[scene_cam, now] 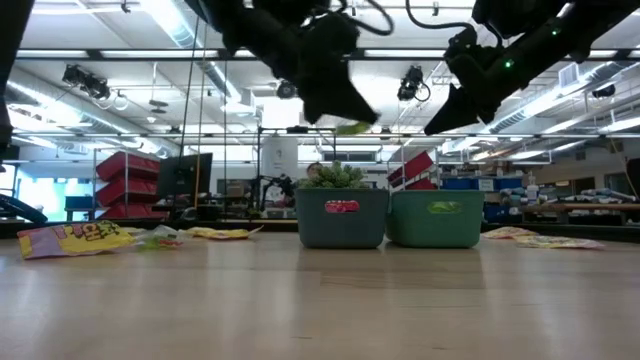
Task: Sort candy
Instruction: Put the green gummy into the green bin
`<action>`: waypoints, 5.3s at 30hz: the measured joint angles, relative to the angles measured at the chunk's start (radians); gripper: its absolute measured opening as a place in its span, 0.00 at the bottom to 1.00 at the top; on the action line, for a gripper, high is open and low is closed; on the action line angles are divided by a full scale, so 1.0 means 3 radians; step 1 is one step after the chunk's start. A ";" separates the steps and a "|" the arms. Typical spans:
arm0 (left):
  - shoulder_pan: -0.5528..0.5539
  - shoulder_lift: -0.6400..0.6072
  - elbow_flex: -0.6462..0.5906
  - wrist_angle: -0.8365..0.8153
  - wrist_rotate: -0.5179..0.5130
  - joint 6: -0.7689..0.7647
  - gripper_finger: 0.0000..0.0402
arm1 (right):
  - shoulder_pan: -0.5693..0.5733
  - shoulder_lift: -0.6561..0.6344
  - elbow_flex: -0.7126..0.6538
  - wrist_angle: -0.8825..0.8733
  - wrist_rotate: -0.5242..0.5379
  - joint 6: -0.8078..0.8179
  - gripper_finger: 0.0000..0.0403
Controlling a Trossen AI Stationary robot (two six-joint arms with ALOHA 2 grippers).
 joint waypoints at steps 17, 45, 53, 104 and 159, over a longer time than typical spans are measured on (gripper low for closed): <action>-0.0062 0.1158 0.1091 -0.0160 0.0008 0.0518 0.00 | -0.0290 0.0000 0.0000 -0.0064 -0.0074 -0.0093 0.00; 0.0052 0.1397 0.1122 0.0045 0.0274 0.0597 0.00 | -0.0348 0.0001 0.0000 -0.0048 -0.0077 -0.0116 0.00; 0.0021 0.1467 0.1114 0.0113 0.0273 0.0557 0.08 | -0.0347 0.0003 0.0000 -0.0051 -0.0077 -0.0116 0.00; -0.0137 -0.1154 -0.0847 -0.0819 0.0118 0.0420 0.00 | 0.0479 0.0026 -0.0443 0.1318 -0.0141 0.0019 0.00; -0.0969 -0.0774 -0.1817 -0.1036 -0.0548 -0.0009 0.13 | 0.1276 0.0622 -0.0037 0.1404 0.0457 0.0124 0.01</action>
